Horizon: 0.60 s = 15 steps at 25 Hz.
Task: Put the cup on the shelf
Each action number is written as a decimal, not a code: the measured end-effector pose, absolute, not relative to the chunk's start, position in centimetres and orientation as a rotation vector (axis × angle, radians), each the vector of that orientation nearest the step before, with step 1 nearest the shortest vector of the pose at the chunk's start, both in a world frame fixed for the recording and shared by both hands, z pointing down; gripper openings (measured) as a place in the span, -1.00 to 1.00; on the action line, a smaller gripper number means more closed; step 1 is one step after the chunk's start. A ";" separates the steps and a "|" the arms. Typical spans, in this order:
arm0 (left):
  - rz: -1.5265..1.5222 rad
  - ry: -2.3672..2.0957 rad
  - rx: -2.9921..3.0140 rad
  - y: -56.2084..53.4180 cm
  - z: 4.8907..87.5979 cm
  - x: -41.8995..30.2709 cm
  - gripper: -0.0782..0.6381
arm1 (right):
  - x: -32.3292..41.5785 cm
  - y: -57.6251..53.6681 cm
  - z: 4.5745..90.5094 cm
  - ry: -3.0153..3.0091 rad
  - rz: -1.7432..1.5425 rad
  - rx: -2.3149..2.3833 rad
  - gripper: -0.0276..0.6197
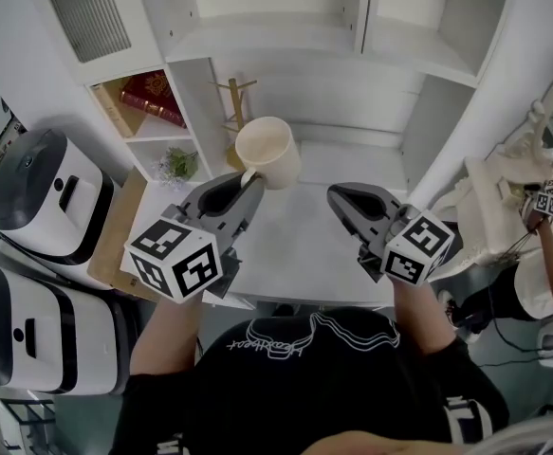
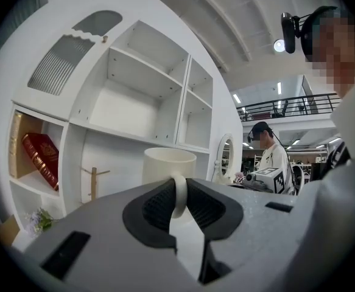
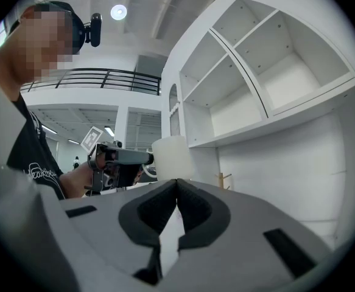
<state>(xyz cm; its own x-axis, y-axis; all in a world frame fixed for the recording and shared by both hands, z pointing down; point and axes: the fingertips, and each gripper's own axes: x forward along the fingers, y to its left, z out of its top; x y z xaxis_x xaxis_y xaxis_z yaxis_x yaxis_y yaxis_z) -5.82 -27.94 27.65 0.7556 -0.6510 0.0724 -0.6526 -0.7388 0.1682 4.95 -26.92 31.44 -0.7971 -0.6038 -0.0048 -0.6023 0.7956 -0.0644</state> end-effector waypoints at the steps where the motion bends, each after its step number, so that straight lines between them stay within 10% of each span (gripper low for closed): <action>1: 0.015 -1.044 2.777 -28.6 27.3 -5.9 -0.63 | 5.0 -27.4 31.3 2.953 -0.091 -0.993 -0.90; 15: 0.014 -1.084 2.846 -35.0 23.6 -5.9 -0.67 | 4.6 -32.0 30.5 2.960 -0.048 -0.994 -0.90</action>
